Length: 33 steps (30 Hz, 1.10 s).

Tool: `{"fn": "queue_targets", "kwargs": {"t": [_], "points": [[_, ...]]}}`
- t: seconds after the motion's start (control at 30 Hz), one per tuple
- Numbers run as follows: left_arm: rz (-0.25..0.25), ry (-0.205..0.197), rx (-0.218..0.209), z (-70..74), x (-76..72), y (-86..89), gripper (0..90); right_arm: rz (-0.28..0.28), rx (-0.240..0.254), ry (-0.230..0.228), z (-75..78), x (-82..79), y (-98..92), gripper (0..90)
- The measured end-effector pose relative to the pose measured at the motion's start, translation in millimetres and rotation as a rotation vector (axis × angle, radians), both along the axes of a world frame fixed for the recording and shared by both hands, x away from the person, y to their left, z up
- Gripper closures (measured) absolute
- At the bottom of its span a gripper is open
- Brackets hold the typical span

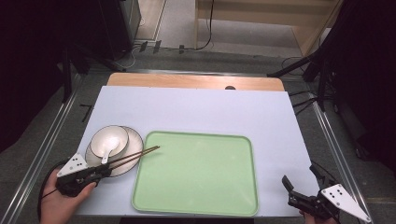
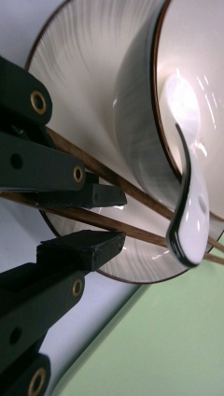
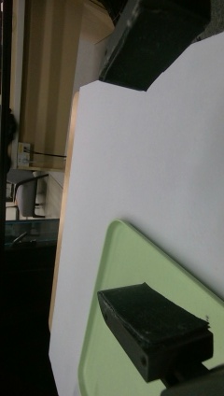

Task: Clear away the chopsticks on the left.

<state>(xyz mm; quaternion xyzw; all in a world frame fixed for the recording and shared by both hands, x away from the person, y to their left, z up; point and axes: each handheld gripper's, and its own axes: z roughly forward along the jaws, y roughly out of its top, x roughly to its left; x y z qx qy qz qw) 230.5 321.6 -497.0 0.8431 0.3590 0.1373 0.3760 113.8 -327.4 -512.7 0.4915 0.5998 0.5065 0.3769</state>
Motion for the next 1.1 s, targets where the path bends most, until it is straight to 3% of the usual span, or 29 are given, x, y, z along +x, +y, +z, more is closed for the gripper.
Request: {"fn": "queue_targets", "kwargs": {"t": [0.2,0.27,0.43,0.63,0.97,1.1], "points": [[-0.045,0.006,0.022,1.4,2.9,-4.5,79.5,0.0,0.002,0.002,-0.2,0.1,-0.1,0.8],[-0.063,0.011,0.028,1.9,3.2,-5.9,84.2,0.0,0.002,0.003,-0.3,0.1,-0.2,0.8],[-0.071,0.016,0.024,2.7,3.8,-6.1,85.3,0.0,0.002,0.003,-0.5,0.2,-0.2,0.8],[-0.066,0.011,-0.015,8.7,-0.7,-8.6,85.4,-0.003,0.005,0.002,-0.3,-0.1,-0.5,0.8],[-0.098,0.018,-0.065,15.0,-18.8,-38.7,85.4,-0.002,0.002,-0.003,0.1,-0.5,-1.1,0.8],[-0.091,0.034,-0.114,12.2,-23.7,-53.5,85.4,-0.003,0.004,-0.004,0.2,-0.6,-1.6,0.8]]}}
